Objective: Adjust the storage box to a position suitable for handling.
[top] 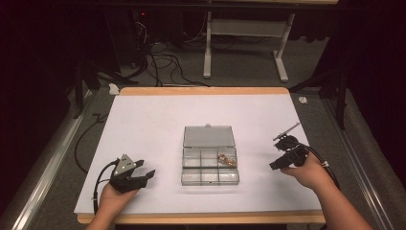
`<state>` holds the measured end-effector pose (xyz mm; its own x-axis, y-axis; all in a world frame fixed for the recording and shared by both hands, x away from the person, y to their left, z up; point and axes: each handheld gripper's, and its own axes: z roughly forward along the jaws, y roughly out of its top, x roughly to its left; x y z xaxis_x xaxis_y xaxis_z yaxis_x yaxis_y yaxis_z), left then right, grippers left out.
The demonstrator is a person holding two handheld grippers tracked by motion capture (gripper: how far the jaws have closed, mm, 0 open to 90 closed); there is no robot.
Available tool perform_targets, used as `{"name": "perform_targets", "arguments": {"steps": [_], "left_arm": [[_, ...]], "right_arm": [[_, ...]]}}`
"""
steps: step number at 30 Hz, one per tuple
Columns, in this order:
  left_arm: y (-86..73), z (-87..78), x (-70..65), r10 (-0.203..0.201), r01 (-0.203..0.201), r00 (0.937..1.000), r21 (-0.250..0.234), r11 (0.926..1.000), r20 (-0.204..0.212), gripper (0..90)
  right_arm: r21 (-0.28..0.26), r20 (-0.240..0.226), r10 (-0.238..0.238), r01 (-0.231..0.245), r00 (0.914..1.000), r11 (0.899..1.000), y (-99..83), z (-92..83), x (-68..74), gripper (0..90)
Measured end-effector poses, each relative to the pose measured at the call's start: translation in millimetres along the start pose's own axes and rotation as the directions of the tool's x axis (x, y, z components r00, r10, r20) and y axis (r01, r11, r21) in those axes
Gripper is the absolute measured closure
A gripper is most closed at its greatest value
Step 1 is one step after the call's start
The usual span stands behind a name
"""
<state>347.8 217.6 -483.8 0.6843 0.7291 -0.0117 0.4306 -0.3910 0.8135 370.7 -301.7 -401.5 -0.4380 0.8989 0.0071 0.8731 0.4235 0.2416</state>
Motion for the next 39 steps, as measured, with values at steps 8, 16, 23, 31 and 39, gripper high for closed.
{"name": "perform_targets", "arguments": {"steps": [8,16,23,31,39], "left_arm": [[0.0,0.0,-0.2,0.001,-0.001,1.0,0.003,1.0,-0.001,37.5],[0.1,-0.1,-0.3,0.003,-0.003,1.0,0.007,1.0,-0.003,37.5],[0.2,0.0,-0.3,0.001,-0.001,1.0,0.007,1.0,-0.004,37.5],[0.1,0.1,-0.7,0.001,-0.001,1.0,0.006,1.0,-0.006,37.5],[-0.2,-0.2,-2.6,0.01,-0.01,0.9998,-0.001,1.0,-0.017,37.5]], "right_arm": [[-0.115,0.018,-0.018,0.02,0.9997,0.993,-4.3,1.6,8.3,44.7],[-0.271,0.001,0.009,-0.008,1.0,0.963,-14.3,10.7,12.9,43.8],[-0.399,-0.004,0.008,-0.009,1.0,0.917,-25.9,21.6,21.3,44.1],[-0.514,-0.008,0.035,-0.034,0.9994,0.857,-41.5,38.1,29.5,45.4],[-0.619,-0.003,0.041,-0.034,0.9991,0.785,-60.3,55.6,34.8,44.2]]}}
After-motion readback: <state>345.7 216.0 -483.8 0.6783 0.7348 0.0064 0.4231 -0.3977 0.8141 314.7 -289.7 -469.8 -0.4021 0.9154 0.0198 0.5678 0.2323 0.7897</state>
